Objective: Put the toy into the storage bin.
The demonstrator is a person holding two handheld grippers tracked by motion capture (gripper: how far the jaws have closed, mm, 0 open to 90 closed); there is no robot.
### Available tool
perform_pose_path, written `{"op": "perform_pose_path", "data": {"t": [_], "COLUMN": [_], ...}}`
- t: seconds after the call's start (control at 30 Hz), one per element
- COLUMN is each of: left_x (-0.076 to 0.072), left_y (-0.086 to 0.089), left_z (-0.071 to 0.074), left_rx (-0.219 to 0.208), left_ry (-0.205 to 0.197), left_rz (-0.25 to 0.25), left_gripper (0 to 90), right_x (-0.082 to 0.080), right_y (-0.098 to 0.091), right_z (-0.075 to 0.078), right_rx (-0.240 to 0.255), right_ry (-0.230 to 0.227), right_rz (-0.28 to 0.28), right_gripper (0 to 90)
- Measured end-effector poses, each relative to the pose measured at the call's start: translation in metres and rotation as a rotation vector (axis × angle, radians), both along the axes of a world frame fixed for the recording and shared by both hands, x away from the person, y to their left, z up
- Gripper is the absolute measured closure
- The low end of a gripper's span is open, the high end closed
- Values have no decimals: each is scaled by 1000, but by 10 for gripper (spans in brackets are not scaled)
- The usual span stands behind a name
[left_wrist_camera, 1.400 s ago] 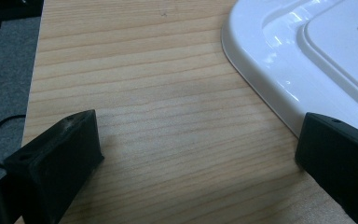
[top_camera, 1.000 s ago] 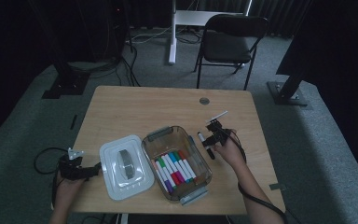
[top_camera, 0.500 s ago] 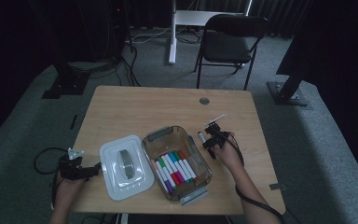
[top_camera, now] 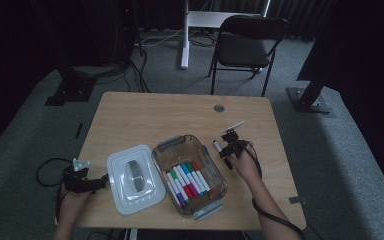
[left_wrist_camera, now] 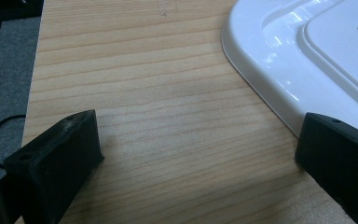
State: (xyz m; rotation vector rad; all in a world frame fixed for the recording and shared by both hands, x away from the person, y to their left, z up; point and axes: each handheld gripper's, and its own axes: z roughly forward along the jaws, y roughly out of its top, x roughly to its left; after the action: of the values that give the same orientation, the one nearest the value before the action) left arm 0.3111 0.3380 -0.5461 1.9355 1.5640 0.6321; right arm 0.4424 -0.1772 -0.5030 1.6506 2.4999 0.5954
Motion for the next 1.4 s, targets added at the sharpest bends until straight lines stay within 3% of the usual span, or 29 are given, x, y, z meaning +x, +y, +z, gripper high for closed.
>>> {"op": "perform_pose_path", "data": {"t": [0.2,0.57,0.93,1.17,1.4], "left_x": [0,0,0,0,0], "left_y": [0,0,0,0,0], "left_z": [0,0,0,0,0], "left_rx": [0,0,0,-2,-1], "left_ry": [0,0,-1,1,1], "left_rz": [0,0,1,1,1], "left_gripper": [5,5,5,5,5], "right_x": [-8,-33,-61,-74,-84], "right_y": [-6,-13,4,27,52], "right_z": [25,89,141,157,154], "right_rx": [33,121,206,266,299], "right_ry": [-28,-99,-173,-171,-152], "right_rz": [-9,-5,88,180,242], "right_gripper": [764,765,765,764,765]}}
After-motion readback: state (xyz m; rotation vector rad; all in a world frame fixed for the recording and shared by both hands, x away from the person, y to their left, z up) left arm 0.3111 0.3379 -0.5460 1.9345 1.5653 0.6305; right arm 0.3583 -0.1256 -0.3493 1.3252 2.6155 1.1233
